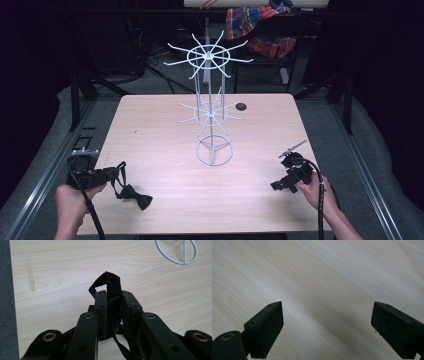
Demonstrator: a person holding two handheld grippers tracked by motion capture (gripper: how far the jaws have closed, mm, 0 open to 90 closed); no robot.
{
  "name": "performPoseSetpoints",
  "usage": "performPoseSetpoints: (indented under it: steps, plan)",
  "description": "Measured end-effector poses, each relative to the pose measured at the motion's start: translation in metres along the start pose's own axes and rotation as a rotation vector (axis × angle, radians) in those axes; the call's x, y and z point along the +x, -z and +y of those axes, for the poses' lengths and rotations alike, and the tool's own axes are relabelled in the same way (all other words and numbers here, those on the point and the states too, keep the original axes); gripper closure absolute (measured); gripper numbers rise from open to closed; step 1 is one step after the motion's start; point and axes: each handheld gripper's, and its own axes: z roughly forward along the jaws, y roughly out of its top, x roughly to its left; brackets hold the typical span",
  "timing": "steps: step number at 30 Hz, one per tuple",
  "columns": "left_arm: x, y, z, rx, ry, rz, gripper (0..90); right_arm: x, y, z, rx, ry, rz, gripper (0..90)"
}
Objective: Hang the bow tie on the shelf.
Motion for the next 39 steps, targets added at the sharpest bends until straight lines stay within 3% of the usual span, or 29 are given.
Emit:
performPoseSetpoints:
  steps: [7, 14, 24, 39]
  plan:
    - [-0.007, 0.008, 0.007, -0.031, -0.025, -0.003, 76.2, 0.002, 0.0, 0.0, -0.011, -0.006, 0.009, 10.5]
    - [-0.011, 0.017, 0.013, -0.056, -0.044, -0.002, 76.2, 0.001, 0.002, -0.001, -0.004, -0.003, -0.01, 10.5]
    - [-0.017, 0.019, 0.022, -0.075, -0.06, 0.001, 76.2, 0.001, 0.002, -0.001, -0.013, -0.01, -0.007, 10.5]
    - [-0.028, 0.018, 0.052, -0.085, -0.109, -0.006, 76.3, 0.0, 0.002, -0.002, -0.006, -0.009, -0.013, 10.5]
